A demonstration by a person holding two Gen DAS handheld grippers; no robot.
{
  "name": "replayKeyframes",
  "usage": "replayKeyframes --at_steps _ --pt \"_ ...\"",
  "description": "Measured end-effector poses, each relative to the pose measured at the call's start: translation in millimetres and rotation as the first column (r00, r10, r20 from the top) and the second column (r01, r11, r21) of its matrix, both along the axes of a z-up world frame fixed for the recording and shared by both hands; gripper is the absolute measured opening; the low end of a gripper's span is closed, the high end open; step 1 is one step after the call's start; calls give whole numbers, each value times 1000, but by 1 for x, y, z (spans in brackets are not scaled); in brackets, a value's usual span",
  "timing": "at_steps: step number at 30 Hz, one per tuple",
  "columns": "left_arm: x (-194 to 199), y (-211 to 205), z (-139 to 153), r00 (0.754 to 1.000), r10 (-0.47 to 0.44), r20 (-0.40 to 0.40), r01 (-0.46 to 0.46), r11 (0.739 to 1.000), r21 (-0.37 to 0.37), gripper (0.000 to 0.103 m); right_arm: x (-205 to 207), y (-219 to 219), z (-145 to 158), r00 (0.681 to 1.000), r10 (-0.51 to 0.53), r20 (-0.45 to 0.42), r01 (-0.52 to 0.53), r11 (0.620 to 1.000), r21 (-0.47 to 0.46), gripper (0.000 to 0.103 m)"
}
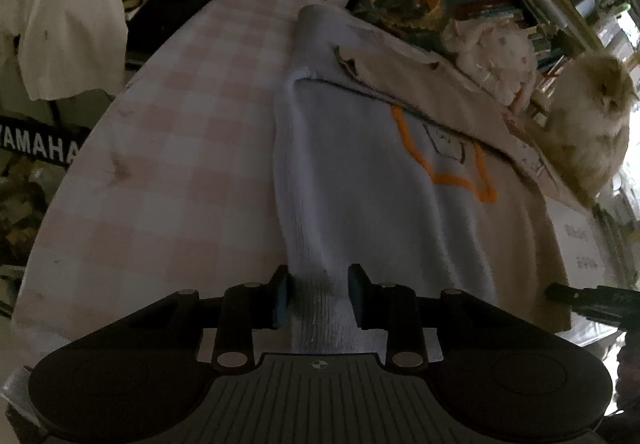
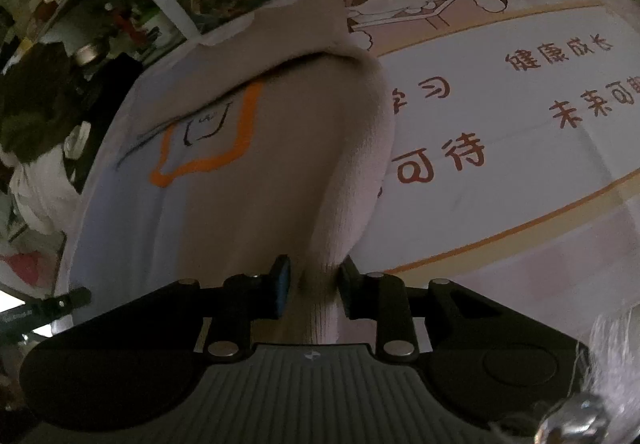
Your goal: Fold clothes
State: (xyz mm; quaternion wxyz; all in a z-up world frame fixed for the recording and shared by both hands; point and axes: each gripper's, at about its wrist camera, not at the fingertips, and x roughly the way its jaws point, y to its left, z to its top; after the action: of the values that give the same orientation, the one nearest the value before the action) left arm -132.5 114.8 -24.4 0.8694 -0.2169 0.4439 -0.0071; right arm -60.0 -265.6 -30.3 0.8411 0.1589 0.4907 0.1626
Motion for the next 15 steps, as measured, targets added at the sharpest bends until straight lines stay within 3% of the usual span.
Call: replayKeyframes --at_steps 1,2,3,4,15 --pt "1 1 0 1000 2 1 -2 1000 -11 27 1 -1 0 1000 -4 -4 4 1000 7 25" --pt "1 2 -1 1000 1 0 -1 1000 -19 23 2 -1 0 1000 -5 -9 5 1000 6 18" --pt "0 3 -1 1000 -1 -2 1 1000 -26 8 2 -1 0 1000 -4 -15 4 1000 2 14" --pt "-1 4 -2 1000 -3 -5 3 999 -32 5 2 -1 0 1000 -4 -20 4 1000 -3 12" --pt "-18 7 -2 997 -52 -53 42 985 -166 4 -24 -26 16 996 23 -91 -20 999 33 10"
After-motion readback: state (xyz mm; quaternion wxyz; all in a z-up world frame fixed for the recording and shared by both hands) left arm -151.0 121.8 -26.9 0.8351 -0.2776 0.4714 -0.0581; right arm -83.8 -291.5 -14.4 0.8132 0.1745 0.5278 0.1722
